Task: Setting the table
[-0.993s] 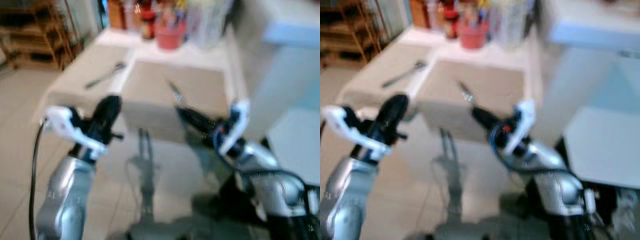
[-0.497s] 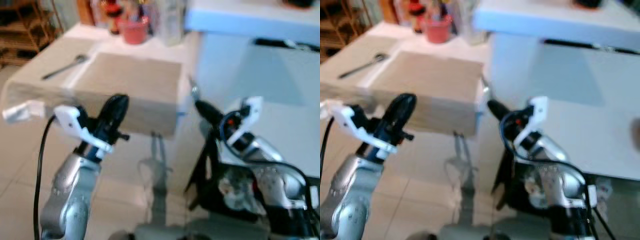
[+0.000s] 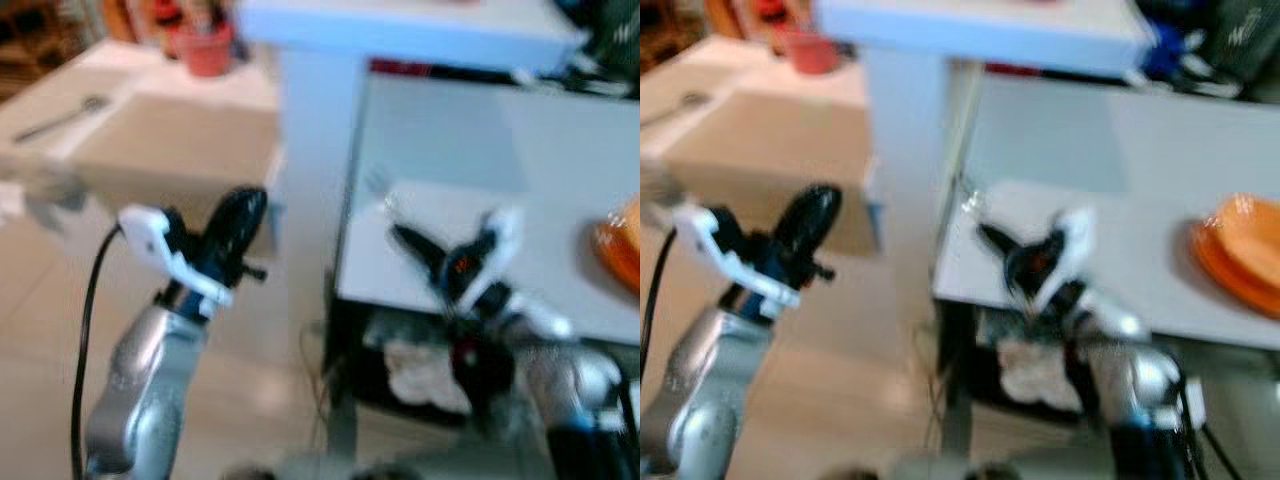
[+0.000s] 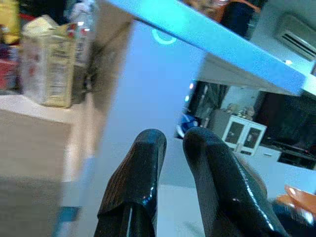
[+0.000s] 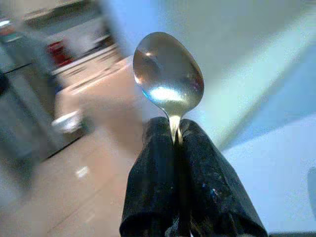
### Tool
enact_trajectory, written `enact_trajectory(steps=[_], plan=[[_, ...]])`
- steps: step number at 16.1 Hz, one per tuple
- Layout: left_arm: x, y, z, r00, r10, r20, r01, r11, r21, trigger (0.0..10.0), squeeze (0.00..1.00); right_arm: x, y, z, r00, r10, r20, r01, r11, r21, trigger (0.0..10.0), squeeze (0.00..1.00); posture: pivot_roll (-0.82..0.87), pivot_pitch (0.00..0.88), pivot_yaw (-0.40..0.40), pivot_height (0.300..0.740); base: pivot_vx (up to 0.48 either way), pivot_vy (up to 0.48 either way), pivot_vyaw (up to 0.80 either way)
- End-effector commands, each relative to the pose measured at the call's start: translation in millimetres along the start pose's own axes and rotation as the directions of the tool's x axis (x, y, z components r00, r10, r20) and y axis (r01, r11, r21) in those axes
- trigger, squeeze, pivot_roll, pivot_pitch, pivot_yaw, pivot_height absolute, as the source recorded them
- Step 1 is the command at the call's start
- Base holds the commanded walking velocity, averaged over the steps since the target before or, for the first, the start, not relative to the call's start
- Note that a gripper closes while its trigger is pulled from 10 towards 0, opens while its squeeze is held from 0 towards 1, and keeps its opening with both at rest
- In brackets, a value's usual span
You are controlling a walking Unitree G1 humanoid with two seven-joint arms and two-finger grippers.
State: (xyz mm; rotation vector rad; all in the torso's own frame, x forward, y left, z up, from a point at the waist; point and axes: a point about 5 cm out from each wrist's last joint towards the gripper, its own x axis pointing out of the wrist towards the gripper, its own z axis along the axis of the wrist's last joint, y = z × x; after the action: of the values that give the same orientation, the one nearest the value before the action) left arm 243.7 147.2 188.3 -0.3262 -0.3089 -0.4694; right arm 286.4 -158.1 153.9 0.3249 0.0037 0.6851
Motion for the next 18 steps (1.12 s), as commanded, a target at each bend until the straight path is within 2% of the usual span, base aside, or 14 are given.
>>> enact_trajectory(steps=[1,2,4,6,7,8,9,10,12,14,16,18], plan=[[-0.6,1.2,1.3,1.0,0.003,-0.007,-0.003,1.0,0.021,10.0,0.0,3.7,-6.1,-1.2,0.998,-0.069,0.0,0.069,0.998,-0.008,10.0,0.0,-0.11,0.099,0.007,0.74,0.0,-0.431,0.0],[0.0,0.5,1.0,1.0,0.001,-0.009,0.0,1.0,0.024,10.0,0.0,9.1,-16.8,4.2,0.984,-0.178,0.009,0.178,0.982,-0.057,10.0,0.0,-0.1,0.1,0.006,0.74,0.0,-0.435,0.0],[0.7,0.0,1.3,1.0,0.001,-0.01,-0.001,1.0,0.027,10.0,0.0,18.8,-18.7,11.7,0.969,-0.243,0.035,0.245,0.966,-0.078,10.0,0.0,-0.1,0.102,0.008,0.74,0.0,-0.435,0.0],[2.7,1.2,-0.4,0.999,0.022,-0.025,-0.021,0.999,0.047,10.0,0.0,44.5,-9.9,20.0,0.955,-0.293,0.04,0.295,0.938,-0.181,10.0,0.0,-0.1,0.104,0.009,0.74,0.127,-0.384,0.0],[3.2,1.1,-0.9,0.999,0.027,-0.03,-0.025,0.998,0.051,10.0,0.0,50.5,-7.7,22.8,0.95,-0.307,0.049,0.311,0.928,-0.206,10.0,0.0,-0.1,0.108,0.005,0.74,0.0,0.0,0.0],[4.8,1.7,-2.3,0.997,0.052,-0.05,-0.048,0.995,0.085,10.0,0.0,71.5,-7.7,25.0,0.906,-0.42,0.045,0.414,0.862,-0.294,10.0,0.0,-0.09,0.114,0.001,0.74,0.0,0.0,0.0],[5.1,1.4,-2.3,0.997,0.056,-0.052,-0.052,0.995,0.091,10.0,0.0,75.8,-8.1,25.2,0.894,-0.446,0.046,0.437,0.842,-0.316,10.0,0.0,-0.09,0.114,0.001,0.74,0.0,0.0,0.0],[4.8,-0.9,-0.7,0.997,0.061,-0.051,-0.056,0.993,0.1,10.0,0.0,85.9,-12.0,21.4,0.848,-0.529,0.033,0.507,0.792,-0.341,10.0,0.0,-0.09,0.129,0.001,0.74,0.0,0.0,0.0],[2.7,-5.9,2.6,0.997,0.064,-0.051,-0.058,0.993,0.107,10.0,0.0,100.0,-16.1,19.9,0.79,-0.612,0.029,0.577,0.728,-0.37,10.0,0.0,-0.08,0.154,-0.003,0.74,0.0,0.0,0.0],[-1.5,-10.0,6.2,0.996,0.069,-0.053,-0.063,0.992,0.106,10.0,0.0,107.1,-22.8,21.3,0.724,-0.689,0.031,0.641,0.655,-0.401,10.0,0.0,-0.07,0.182,-0.008,0.74,0.0,0.0,0.0],[-9.1,-14.1,8.9,0.994,0.087,-0.065,-0.08,0.991,0.109,10.0,0.0,111.0,-31.0,27.4,0.666,-0.745,0.046,0.698,0.6,-0.391,10.0,0.0,-0.06,0.216,-0.013,0.74,0.0,0.0,0.0],[-13.3,-16.6,10.0,0.992,0.098,-0.073,-0.09,0.99,0.11,10.0,0.0,110.9,-35.8,33.0,0.641,-0.765,0.064,0.718,0.568,-0.403,10.0,0.0,-0.06,0.238,-0.016,0.74,0.0,0.0,0.0]])
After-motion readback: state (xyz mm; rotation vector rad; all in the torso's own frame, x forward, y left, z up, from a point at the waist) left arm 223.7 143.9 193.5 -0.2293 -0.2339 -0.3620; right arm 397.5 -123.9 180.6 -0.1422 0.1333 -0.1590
